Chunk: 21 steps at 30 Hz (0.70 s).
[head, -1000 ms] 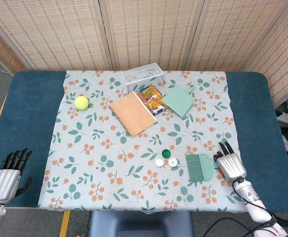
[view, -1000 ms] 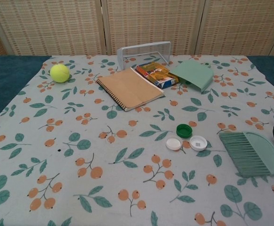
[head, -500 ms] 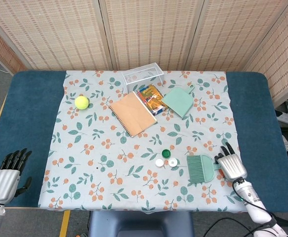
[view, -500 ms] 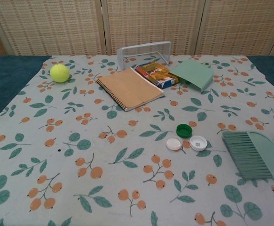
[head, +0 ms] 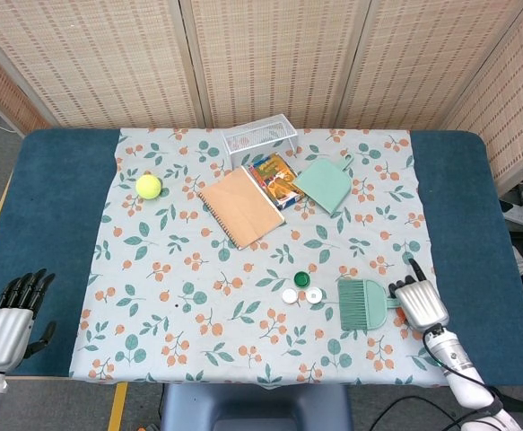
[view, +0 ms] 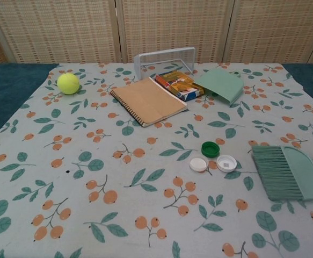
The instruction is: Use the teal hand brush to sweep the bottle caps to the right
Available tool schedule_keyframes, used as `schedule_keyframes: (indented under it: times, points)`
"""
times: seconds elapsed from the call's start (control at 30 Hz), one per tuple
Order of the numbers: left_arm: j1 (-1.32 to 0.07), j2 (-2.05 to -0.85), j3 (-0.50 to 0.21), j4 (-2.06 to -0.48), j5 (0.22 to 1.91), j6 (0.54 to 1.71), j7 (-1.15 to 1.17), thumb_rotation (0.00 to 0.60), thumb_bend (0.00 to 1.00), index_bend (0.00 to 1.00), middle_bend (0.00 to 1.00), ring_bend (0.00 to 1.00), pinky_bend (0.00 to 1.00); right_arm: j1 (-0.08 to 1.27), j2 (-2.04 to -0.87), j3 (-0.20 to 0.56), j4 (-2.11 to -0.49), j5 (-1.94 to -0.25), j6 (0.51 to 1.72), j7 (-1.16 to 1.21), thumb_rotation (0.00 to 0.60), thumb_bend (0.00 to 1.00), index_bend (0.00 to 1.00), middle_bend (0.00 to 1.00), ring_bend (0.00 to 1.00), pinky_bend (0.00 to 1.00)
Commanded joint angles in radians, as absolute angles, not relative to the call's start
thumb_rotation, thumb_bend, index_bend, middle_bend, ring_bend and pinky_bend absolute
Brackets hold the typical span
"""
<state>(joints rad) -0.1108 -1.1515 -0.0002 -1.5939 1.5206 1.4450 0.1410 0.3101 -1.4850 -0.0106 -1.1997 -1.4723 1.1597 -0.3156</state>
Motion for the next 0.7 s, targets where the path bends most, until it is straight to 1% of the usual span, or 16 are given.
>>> schedule_keyframes:
  times: [0.03, 0.13, 0.2, 0.3, 0.43, 0.53, 0.6, 0.7]
  points:
    - [-0.11, -1.152, 0.0, -1.594, 1.522, 1.446, 0.141, 0.6, 0.41, 0.0, 0.0, 0.0, 0.1, 0.308, -1.464, -0.006, -1.223, -1.507, 1.203, -0.277, 0.6, 0.51, 0.83, 0.77, 0.49, 0.0]
    - [-0.111, -1.154, 0.0, -1.593, 1.525, 1.447, 0.14, 0.6, 0.41, 0.0, 0.0, 0.0, 0.1, 0.318, -1.418, -0.007, -1.275, -1.541, 1.224, -0.277, 0.6, 0.52, 0.85, 0.79, 0.51, 0.0]
    - [-0.113, -1.157, 0.0, -1.59, 1.522, 1.442, 0.141, 0.6, 0.41, 0.0, 0.0, 0.0, 0.1, 0.333, -1.371, -0.01, -1.328, -1.567, 1.224, -0.322, 0.6, 0.52, 0.87, 0.81, 0.52, 0.0]
    - [-0.116, -1.162, 0.001, -1.589, 1.519, 1.432, 0.146, 0.6, 0.41, 0.0, 0.0, 0.0, 0.1, 0.366, -1.286, -0.01, -1.441, -1.596, 1.199, -0.404, 0.6, 0.52, 0.88, 0.82, 0.53, 0.0]
    - [-0.118, -1.165, 0.001, -1.591, 1.524, 1.431, 0.15, 0.6, 0.41, 0.0, 0.0, 0.0, 0.1, 0.415, -1.188, 0.012, -1.603, -1.614, 1.155, -0.555, 0.6, 0.52, 0.9, 0.83, 0.53, 0.0]
    - [-0.121, -1.166, 0.002, -1.593, 1.528, 1.429, 0.15, 0.6, 0.41, 0.0, 0.0, 0.0, 0.1, 0.465, -1.146, 0.036, -1.72, -1.606, 1.086, -0.715, 0.6, 0.52, 0.9, 0.84, 0.53, 0.0]
    - [-0.123, -1.166, 0.004, -1.595, 1.531, 1.427, 0.148, 0.6, 0.41, 0.0, 0.0, 0.0, 0.1, 0.503, -1.132, 0.061, -1.798, -1.562, 1.024, -0.846, 0.6, 0.52, 0.9, 0.84, 0.53, 0.0]
    - [-0.123, -1.163, 0.006, -1.597, 1.535, 1.427, 0.142, 0.6, 0.41, 0.0, 0.0, 0.0, 0.1, 0.556, -1.142, 0.09, -1.887, -1.474, 0.944, -1.046, 0.6, 0.52, 0.9, 0.84, 0.53, 0.0]
